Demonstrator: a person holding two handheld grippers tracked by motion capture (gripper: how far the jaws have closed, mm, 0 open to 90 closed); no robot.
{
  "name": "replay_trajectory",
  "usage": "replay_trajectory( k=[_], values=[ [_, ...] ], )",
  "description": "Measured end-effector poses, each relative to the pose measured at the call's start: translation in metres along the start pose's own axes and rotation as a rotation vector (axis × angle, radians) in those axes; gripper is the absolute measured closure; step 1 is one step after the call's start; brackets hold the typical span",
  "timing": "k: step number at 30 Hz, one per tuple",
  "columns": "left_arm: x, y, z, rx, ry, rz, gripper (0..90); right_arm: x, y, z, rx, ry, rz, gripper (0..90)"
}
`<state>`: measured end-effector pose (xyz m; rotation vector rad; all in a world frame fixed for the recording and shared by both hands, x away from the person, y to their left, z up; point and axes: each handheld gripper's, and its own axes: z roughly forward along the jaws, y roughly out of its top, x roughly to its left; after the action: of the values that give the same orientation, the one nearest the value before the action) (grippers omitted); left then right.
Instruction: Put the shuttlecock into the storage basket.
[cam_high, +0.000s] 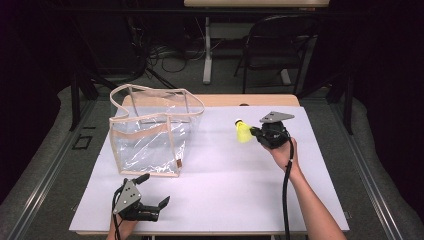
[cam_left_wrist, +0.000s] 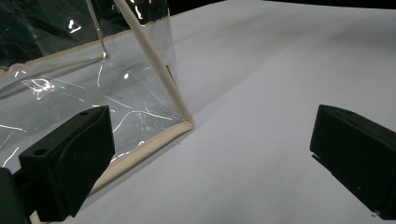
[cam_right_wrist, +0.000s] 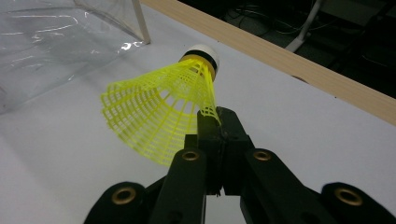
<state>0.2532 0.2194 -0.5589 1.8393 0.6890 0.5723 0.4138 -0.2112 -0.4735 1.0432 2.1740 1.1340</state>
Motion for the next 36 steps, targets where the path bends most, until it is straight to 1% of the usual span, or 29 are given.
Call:
replay_trajectory(
  k=[19, 36],
  values=[
    [-0.001, 0.000, 0.000, 0.002, -0.005, 0.003, 0.0, 0.013, 0.018, 0.000, -0.022, 0.027, -0.027, 89.9],
    [-0.001, 0.000, 0.000, 0.000, -0.007, 0.002, 0.0, 0.022, 0.037, -0.002, -0.039, 0.046, -0.053, 89.9]
  ],
)
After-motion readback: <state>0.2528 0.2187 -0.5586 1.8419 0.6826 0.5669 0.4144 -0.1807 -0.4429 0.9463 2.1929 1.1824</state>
